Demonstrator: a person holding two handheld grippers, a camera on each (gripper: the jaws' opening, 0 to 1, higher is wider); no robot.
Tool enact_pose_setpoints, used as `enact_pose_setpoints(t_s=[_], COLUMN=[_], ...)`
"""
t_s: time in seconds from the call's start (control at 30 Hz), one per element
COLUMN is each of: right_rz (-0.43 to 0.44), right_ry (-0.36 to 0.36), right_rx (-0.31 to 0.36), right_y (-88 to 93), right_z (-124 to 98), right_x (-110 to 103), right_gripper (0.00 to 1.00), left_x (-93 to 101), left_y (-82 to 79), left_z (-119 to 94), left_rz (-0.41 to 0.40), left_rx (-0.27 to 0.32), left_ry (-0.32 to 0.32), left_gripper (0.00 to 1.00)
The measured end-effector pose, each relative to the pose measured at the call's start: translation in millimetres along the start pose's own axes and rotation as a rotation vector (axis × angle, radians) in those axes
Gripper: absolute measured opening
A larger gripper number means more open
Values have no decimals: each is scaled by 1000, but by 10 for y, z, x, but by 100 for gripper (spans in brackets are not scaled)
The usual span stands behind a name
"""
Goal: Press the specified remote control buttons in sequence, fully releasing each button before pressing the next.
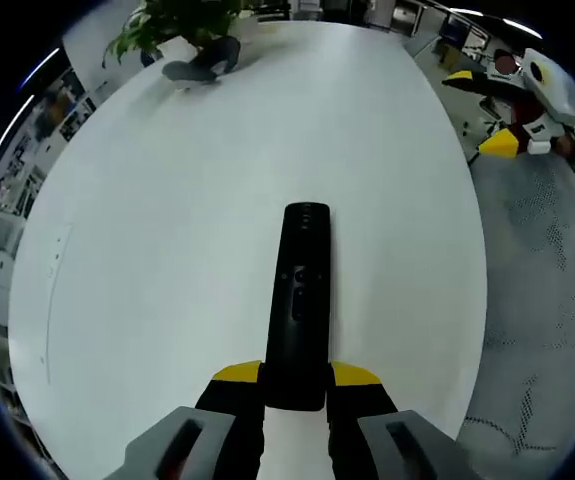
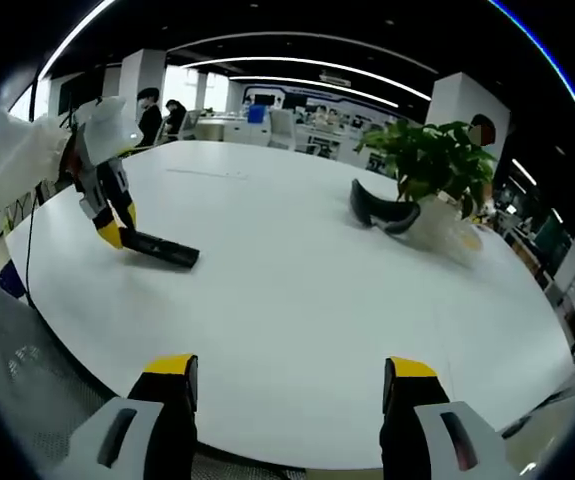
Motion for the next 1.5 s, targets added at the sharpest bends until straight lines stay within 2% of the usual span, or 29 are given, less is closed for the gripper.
enact_pose_setpoints(t_s=[0.1,0.23,0.5,0.83,0.97,1.23,1.27,1.4,1.5], right_rz=[25,14,19,26,36,51,50,7,10], right_ry=[-13,-8,-6,-42,-45,-80,-86,-95,-118], right_rx=[-12,-6,-13,-41,-28,-36,-41,-71,-78], right_y=[22,11,18,51,26,28,32,67,68], right_z=[2,5,7,12,-10,-22,-23,-8,-22], right_x=[-2,-9,3,-70,-72,-120,-131,-187,-222], right_gripper=[75,76,71,62,59,45,43,38,34], left_x=[135,240,501,949,1076,1356,1353,1443,1497], left_y=[6,15,-12,25,42,70,66,64,64], left_z=[15,51,63,149,149,224,221,204,203], left_rz=[6,5,17,-18,-38,-62,-51,-51,-62], left_rx=[4,-4,13,38,53,76,81,78,80], left_ry=[5,12,21,55,68,76,55,55,62], left_gripper=[21,21,21,21,21,22,22,22,22])
Point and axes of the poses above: the point that each gripper's makers call its tool centre point, and the gripper's own axes: z roughly forward along the fingers, x roughly to its right, y roughly out of its underside, the point moved 1 cm from there along -z, roughly backward along the fingers, and after that the axes turned 6 degrees about -x, right-handed, at the moved point
